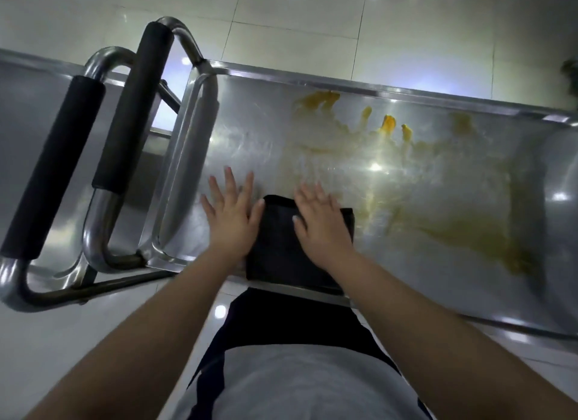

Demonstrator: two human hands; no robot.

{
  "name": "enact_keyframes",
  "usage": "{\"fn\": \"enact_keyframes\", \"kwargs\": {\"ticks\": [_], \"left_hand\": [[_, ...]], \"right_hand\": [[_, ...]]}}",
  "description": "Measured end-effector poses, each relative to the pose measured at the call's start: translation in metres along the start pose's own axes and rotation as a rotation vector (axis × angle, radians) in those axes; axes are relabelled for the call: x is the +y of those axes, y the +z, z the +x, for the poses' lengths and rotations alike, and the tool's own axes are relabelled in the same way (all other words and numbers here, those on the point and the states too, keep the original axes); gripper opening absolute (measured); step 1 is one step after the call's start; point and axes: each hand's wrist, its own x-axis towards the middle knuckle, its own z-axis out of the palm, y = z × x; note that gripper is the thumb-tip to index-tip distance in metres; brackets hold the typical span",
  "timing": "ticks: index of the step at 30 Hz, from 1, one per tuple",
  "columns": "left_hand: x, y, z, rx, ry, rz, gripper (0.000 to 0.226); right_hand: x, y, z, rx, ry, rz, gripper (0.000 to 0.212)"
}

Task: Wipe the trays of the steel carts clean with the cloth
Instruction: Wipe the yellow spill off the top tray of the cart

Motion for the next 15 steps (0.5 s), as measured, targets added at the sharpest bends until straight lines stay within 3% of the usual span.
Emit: {"fn": "enact_keyframes", "kwargs": {"ticks": [6,15], "left_hand": [[-0.024,-0.017,0.116,0.046,0.170,0.191,0.056],[-0.023,-0.016,0.188,0.048,0.321,0.219,0.058]], "right_hand": [[-0.032,0.037,-0.009,-0.004,0.160,-0.246,0.064],[-0.047,0.055,-0.021,0.067,0.398,-0.257,0.068]]}}
